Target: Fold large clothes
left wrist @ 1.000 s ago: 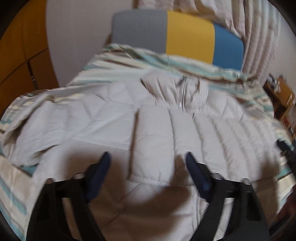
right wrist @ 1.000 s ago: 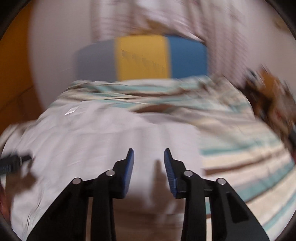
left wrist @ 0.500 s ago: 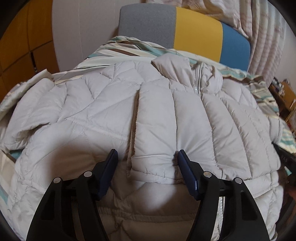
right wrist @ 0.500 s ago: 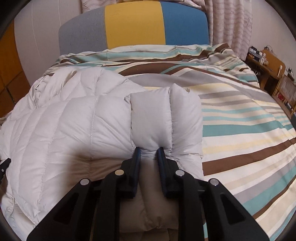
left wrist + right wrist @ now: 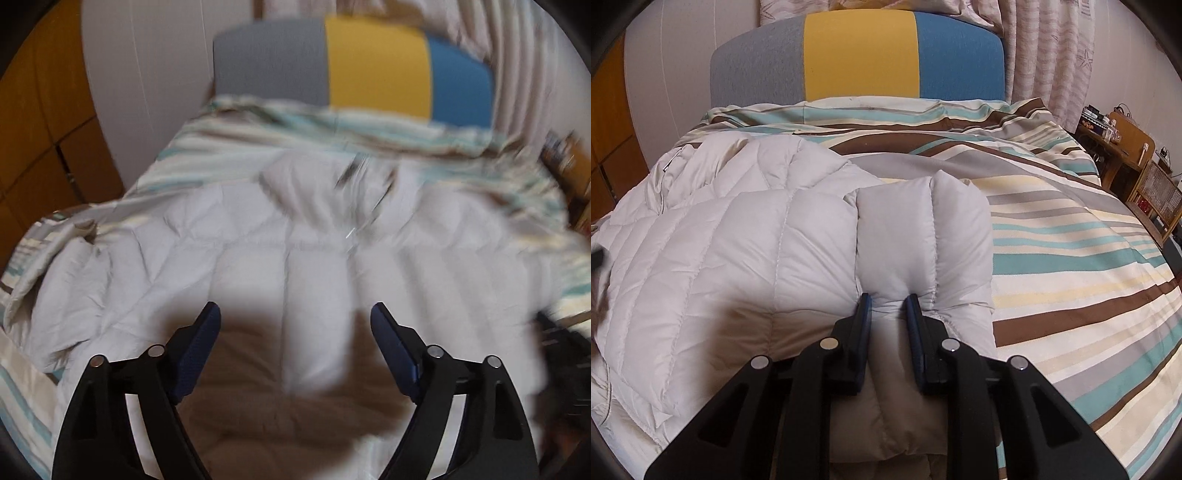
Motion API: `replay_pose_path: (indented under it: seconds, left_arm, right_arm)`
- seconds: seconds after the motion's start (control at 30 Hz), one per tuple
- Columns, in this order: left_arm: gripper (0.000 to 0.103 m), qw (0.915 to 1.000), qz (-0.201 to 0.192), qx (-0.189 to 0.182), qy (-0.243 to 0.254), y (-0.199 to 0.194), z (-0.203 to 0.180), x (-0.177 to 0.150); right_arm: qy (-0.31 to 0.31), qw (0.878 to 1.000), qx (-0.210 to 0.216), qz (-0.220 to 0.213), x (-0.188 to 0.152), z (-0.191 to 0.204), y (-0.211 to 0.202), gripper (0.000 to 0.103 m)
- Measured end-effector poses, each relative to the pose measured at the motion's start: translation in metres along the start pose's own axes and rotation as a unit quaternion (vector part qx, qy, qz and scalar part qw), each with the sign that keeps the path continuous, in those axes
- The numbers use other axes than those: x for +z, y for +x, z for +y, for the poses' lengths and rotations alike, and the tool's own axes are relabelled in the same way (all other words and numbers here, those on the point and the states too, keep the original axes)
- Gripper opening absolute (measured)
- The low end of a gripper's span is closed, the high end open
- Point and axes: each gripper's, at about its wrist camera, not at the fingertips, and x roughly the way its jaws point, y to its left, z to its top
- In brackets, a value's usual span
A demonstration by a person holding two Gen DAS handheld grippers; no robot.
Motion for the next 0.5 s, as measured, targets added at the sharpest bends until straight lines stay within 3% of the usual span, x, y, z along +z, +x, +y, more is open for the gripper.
replay_pose_path:
  seconds: [0.07,0.13,0.3,0.4,0.5]
  left_arm:
    - [0.082,0.9999,0.016,-0.003,-0.003,0.027,0.005,-0.011]
    - [0.083,0.9999,-0.005,-0.006,-0.012,0.027,0.008,-0.020]
    - [0.085,0.9999,-0.003,-0.006,-0.010,0.026,0.008,-0.021]
    - [0.100,0.9997,0.005,0.007,-0.023,0.025,0.013,-0.020]
    - [0.100,0.9986,0.008,-0.021,-0.047,0.012,0.027,-0.025]
  right_arm:
    - [0.000,1.000,-0.001,0.000,0.000,0.001,0.000,0.019]
    - [-0.002,1.000,-0.003,-0.001,0.000,0.001,0.000,0.019]
    - [-0.009,1.000,-0.012,-0.002,0.000,0.004,0.000,0.020]
    - [-0.008,1.000,-0.013,-0.003,0.000,0.004,-0.002,0.020]
    - [-0.010,1.000,-0.018,-0.006,-0.001,0.005,-0.003,0.021]
